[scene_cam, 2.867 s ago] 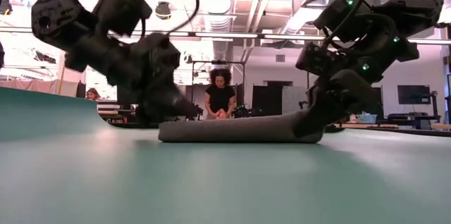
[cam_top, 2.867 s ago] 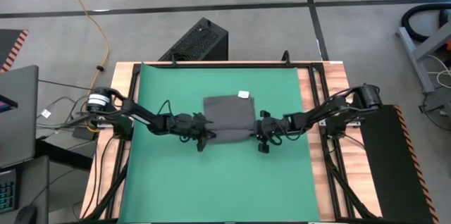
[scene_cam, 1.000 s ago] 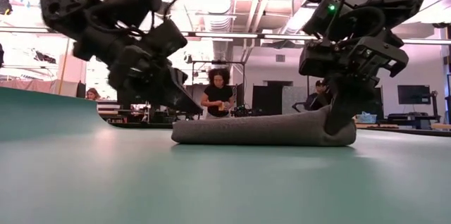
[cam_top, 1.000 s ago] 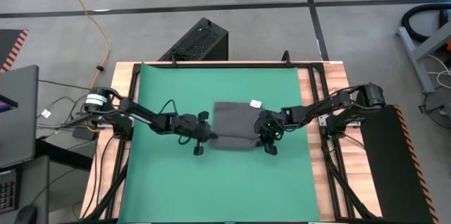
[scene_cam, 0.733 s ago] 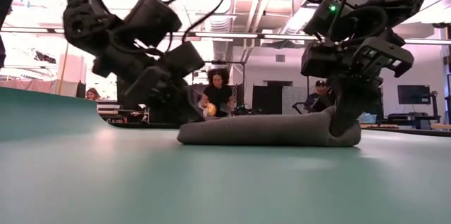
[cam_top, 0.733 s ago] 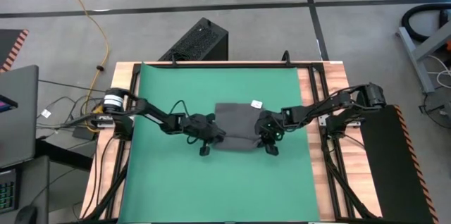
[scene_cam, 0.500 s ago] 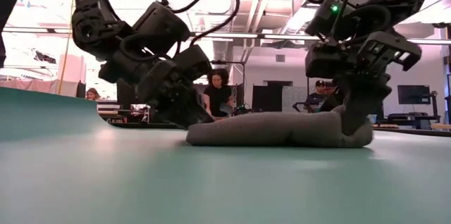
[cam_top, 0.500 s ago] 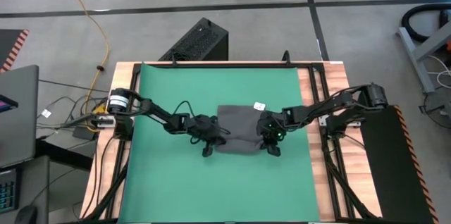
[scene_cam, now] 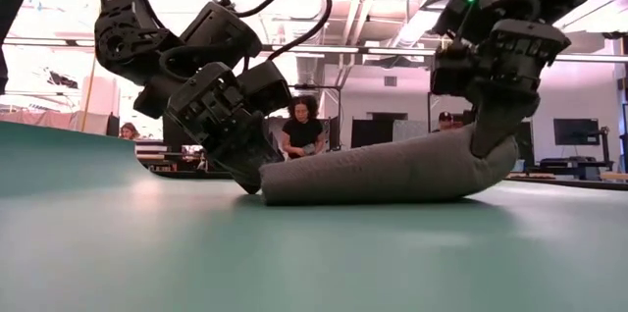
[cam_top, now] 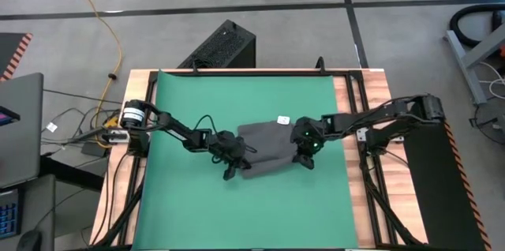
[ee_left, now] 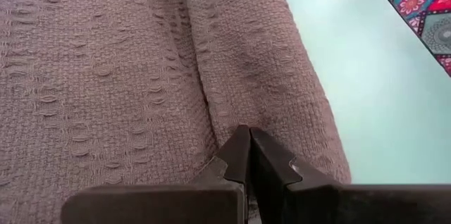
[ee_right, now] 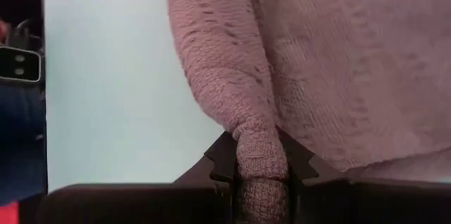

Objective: Roll towel
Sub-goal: Roll the gray towel

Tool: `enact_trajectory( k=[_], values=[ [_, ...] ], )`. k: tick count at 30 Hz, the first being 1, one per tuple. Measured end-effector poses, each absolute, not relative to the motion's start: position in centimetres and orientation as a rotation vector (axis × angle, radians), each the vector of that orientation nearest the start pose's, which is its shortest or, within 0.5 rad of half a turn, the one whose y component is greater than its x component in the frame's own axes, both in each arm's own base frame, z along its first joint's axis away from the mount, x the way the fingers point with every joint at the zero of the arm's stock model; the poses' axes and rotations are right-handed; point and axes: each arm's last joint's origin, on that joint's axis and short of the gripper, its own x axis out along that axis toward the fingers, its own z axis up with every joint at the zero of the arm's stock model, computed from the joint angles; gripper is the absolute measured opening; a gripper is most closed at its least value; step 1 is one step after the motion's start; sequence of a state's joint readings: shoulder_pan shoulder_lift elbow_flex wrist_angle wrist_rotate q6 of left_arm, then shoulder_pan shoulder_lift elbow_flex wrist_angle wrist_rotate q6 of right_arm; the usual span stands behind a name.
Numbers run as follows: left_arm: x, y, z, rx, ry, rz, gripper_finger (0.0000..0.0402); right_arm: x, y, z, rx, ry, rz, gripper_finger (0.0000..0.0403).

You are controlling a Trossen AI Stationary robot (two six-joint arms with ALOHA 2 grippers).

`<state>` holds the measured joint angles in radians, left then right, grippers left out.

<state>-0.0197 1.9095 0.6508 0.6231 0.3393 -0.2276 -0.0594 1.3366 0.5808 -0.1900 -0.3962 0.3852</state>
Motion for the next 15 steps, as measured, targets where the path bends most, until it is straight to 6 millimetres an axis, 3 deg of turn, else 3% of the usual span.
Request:
enact_trajectory(
  k=[5, 15],
  values=[
    [31.6, -1.9, 8.1, -0.320, 0.674, -0.284, 0.0000, 23.7, -0.5, 14.7, 0.674, 1.037, 0.079, 0.0067],
    [31.6, -2.5, 8.1, -0.364, 0.687, -0.332, 0.0000, 23.9, -2.3, 15.0, 0.946, 0.992, -0.036, 0.0067]
  ],
)
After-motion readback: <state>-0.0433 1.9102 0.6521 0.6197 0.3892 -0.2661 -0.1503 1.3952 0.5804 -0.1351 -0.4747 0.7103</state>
